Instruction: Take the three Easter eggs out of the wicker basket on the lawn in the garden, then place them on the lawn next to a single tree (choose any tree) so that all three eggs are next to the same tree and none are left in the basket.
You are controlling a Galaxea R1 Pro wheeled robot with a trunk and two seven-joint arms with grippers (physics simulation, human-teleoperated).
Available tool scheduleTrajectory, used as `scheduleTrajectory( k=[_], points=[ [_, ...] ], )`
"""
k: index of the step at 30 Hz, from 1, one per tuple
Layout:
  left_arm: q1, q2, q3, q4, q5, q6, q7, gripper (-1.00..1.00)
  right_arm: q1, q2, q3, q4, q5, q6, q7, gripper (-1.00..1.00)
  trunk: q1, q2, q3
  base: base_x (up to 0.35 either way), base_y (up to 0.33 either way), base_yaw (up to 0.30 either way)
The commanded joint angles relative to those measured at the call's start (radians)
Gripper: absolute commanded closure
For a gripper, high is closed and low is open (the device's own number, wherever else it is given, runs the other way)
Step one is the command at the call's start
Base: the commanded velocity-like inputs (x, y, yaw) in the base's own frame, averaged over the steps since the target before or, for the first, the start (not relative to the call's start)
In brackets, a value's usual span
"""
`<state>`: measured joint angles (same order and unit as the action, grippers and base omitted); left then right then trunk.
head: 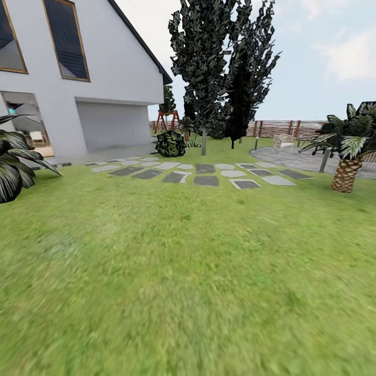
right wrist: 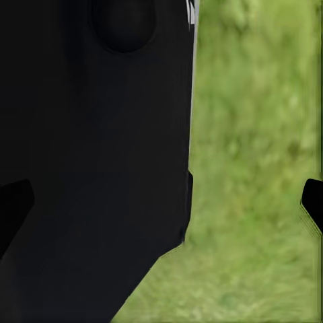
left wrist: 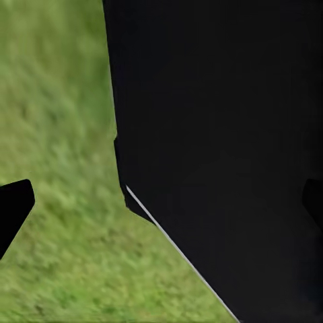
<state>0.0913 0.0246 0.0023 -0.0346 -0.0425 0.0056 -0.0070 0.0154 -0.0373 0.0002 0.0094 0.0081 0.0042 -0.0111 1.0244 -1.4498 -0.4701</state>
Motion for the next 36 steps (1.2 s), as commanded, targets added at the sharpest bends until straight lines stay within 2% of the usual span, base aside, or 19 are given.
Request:
scheduleTrajectory(
  k=[1,6,17,28,36],
  points=[
    [0.001,-0.006,0.002,-0.002,-0.003,0.001,0.000,-1.00,0.000,-0.001,0.001,0.000,0.002,0.000,-0.001,-1.00,0.001,0.000,-0.001,0.323,0.000,0.000],
    [0.001,-0.018,0.006,-0.003,0.002,0.001,0.001,-1.00,0.000,-0.004,0.001,-0.001,0.003,0.000,-0.001,-1.00,0.001,0.000,-0.001,0.325,0.000,0.000],
    [0.001,-0.016,0.005,-0.004,0.001,0.001,0.002,-1.00,0.000,-0.004,0.001,-0.001,0.003,0.000,-0.001,-1.00,0.001,0.000,-0.001,0.326,0.000,-0.006],
    [0.001,-0.013,0.005,-0.005,0.001,0.001,0.001,-1.00,0.000,-0.004,0.001,-0.001,0.002,0.000,-0.001,-1.00,0.001,0.000,-0.008,0.327,0.000,-0.242],
    [0.001,-0.012,0.005,-0.005,0.001,0.001,0.002,-1.00,0.000,-0.004,0.000,0.000,0.001,0.000,-0.001,-1.00,0.001,0.000,-0.009,0.327,0.000,-0.063]
  ],
)
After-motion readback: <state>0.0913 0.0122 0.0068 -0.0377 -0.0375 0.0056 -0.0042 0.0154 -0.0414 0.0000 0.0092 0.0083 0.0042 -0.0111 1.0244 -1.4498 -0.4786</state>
